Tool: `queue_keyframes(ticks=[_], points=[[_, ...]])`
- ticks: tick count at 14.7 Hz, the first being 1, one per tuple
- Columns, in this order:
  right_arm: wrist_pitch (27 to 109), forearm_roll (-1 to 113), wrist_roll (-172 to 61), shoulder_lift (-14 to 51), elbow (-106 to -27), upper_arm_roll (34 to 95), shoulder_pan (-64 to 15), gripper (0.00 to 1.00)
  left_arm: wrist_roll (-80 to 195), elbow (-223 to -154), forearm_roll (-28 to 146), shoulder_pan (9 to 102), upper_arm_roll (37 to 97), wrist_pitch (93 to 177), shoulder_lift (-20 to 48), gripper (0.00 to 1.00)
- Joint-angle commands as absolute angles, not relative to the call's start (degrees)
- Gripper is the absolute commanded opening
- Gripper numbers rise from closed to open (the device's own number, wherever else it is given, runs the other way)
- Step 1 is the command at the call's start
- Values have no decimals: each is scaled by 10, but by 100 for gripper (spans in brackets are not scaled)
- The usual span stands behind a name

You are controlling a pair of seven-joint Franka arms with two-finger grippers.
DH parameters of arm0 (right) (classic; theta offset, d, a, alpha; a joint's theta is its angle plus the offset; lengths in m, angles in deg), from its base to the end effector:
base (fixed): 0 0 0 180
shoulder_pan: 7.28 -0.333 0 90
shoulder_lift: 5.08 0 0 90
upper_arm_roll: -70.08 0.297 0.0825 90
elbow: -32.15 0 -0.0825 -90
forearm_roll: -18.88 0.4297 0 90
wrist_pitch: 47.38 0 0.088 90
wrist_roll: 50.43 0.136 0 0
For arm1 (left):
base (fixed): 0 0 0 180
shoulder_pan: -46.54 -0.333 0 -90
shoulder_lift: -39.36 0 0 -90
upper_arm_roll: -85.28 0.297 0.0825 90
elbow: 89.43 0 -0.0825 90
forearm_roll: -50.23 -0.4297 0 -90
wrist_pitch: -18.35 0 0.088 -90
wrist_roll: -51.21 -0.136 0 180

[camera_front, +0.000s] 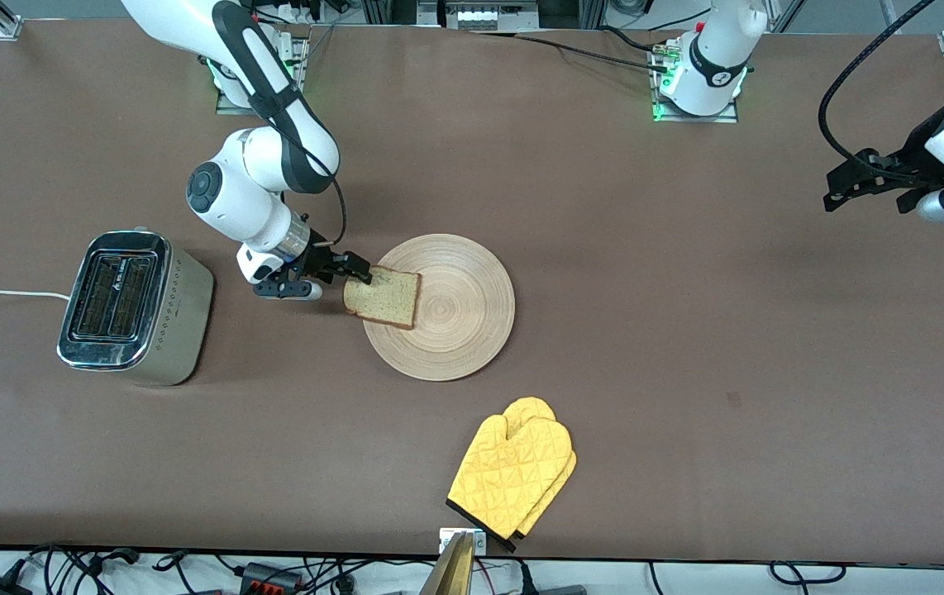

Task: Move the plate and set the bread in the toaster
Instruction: 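Lower the right gripper onto the bread slice's crust edge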

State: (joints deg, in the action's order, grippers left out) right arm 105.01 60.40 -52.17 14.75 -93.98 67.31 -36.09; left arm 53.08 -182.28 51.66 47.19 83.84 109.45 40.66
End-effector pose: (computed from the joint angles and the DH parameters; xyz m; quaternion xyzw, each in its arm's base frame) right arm 0.5323 0.2475 0.1475 -0.9808 0.0692 -0.0170 0.1818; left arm 0.5939 -0.0252 0.5660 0.9999 -0.0016 -0.0043 0.0120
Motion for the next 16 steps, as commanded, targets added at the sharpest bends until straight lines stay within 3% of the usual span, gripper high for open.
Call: queue_keyframes(ticks=[1, 16], points=[[1061, 624, -539, 149, -941, 674, -364, 100, 531, -1812, 519, 471, 834, 1089, 409, 100], [1081, 662, -553, 183, -914, 674, -382, 99, 528, -1800, 518, 471, 835, 1088, 401, 100]])
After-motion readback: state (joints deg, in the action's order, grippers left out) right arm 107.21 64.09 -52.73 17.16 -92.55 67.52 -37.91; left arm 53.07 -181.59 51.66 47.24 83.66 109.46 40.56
